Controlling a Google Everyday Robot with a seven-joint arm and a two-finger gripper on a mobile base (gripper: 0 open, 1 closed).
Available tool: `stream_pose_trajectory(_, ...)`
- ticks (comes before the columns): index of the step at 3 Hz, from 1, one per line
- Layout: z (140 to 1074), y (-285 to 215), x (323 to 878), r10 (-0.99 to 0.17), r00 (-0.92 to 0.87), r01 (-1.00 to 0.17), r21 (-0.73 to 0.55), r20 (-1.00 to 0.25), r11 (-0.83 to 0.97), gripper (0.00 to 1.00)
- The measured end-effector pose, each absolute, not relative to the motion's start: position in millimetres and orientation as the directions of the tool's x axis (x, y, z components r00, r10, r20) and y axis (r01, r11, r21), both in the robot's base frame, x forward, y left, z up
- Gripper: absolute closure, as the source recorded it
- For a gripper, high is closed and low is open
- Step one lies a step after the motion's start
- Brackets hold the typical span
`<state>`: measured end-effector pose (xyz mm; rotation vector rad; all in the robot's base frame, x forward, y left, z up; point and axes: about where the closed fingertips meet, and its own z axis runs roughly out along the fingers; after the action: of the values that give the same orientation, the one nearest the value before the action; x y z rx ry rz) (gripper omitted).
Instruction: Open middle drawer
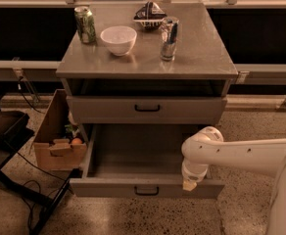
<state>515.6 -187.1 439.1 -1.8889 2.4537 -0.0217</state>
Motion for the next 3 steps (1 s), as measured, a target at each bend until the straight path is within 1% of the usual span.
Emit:
stream_pose_trajectory(1,439.1,-187.1,515.6,-0.967,-0.255,-0.966,-0.038,-0.027,0.256,0.28)
stream_pose_trajectory(2,439.0,-187.1,515.6,-0.967,-0.255,-0.966,-0.038,-0.027,0.256,0.03)
stream_pose_trajectory(3,439.0,-187.1,515.6,-0.967,-0.255,-0.966,-0.038,-0.027,0.256,0.0)
